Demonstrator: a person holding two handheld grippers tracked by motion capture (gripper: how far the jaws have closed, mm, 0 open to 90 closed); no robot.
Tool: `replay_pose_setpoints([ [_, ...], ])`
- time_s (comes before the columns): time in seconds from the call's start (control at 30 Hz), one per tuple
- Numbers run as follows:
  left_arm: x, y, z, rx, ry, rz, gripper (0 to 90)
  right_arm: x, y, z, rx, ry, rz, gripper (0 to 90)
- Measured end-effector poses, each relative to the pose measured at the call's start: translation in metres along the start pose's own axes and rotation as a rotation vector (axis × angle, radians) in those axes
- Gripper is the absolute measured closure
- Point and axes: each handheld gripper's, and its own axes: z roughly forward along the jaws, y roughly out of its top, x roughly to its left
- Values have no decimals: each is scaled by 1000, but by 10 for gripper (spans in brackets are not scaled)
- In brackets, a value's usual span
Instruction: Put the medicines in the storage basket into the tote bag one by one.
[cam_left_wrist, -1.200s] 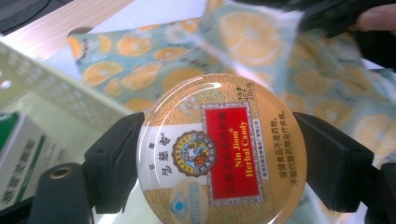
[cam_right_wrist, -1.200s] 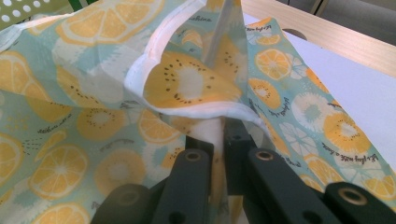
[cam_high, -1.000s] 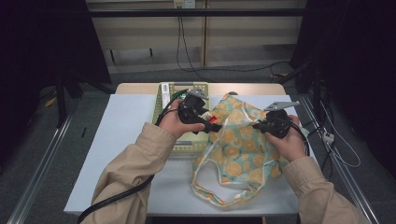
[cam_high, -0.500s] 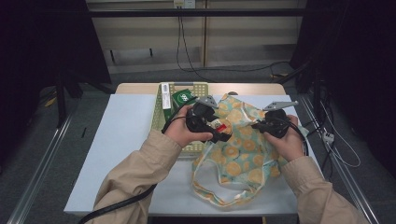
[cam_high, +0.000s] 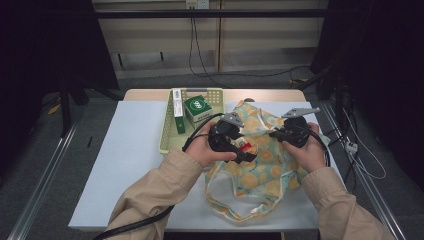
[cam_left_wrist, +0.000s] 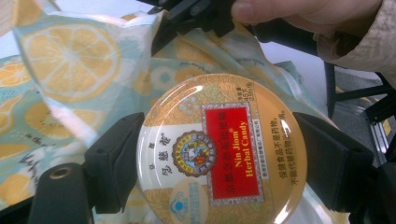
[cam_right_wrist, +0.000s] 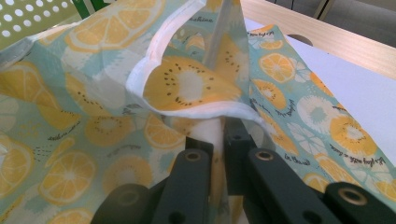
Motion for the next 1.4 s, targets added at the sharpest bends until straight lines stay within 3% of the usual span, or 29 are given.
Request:
replay_pose_setpoints([
  [0.5, -7, 6, 26, -12, -23, 16, 206, -6, 10, -11, -19, -20, 2, 887],
  [0.9, 4, 12, 55, -5, -10, 0, 206, -11, 18, -21, -25, -27, 3, 887],
  [1.1, 16, 15, 62, -7, 20, -20, 206, -14, 15, -23, -27, -26, 16, 887],
  [1.4, 30, 13, 55, -27, 72, -60, 206, -12, 15, -27, -34, -22, 7, 887],
])
